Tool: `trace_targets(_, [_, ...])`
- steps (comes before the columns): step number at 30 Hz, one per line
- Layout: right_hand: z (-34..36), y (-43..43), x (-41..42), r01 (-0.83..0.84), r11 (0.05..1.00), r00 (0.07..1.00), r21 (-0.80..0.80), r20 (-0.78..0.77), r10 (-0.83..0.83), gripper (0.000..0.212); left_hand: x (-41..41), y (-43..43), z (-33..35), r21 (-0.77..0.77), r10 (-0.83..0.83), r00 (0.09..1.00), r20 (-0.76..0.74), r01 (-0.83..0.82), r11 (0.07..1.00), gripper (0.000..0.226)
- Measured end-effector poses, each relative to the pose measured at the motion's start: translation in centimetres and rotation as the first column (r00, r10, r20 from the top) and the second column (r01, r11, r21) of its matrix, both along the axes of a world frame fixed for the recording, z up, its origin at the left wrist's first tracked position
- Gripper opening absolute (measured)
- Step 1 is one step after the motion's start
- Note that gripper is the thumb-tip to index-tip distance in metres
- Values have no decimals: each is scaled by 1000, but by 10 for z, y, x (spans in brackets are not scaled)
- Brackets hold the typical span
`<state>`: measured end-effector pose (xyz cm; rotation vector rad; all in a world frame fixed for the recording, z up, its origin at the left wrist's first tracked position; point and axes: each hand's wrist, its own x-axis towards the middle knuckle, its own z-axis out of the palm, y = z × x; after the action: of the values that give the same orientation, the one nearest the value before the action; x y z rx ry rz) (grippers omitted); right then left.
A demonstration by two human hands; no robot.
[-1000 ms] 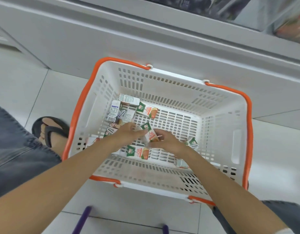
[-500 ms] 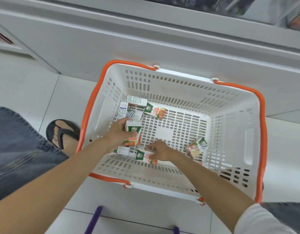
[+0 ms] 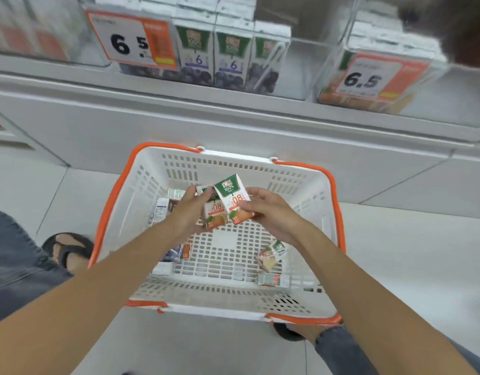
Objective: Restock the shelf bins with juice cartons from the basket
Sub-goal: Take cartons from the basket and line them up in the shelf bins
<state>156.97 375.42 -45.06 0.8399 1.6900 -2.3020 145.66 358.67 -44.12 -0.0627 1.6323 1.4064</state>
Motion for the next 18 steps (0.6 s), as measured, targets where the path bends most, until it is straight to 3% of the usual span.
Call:
trace_targets(3, [40, 7, 12, 29, 990, 999, 139, -39, -24, 39, 15, 30, 45, 130, -103, 995, -7, 103, 986, 67])
trace_targets(9, [117, 33, 46, 141, 977, 972, 157, -212, -106, 30, 33, 67, 106, 234, -238, 962, -134, 264, 936, 65])
trace_targets(13, [167, 57, 54, 105, 951, 975, 292, -217, -41, 58, 42, 92, 149, 214, -315, 891, -328, 395, 894, 83])
trace_targets(16, [204, 82, 57, 29, 939, 965, 343, -253, 63, 85, 49, 118, 178, 180, -369, 787, -495, 508, 842, 88])
trace_targets(18, [229, 101, 58, 17, 886, 961, 463, -251, 112, 80, 52, 138, 196, 196, -343, 753, -562, 524, 829, 104])
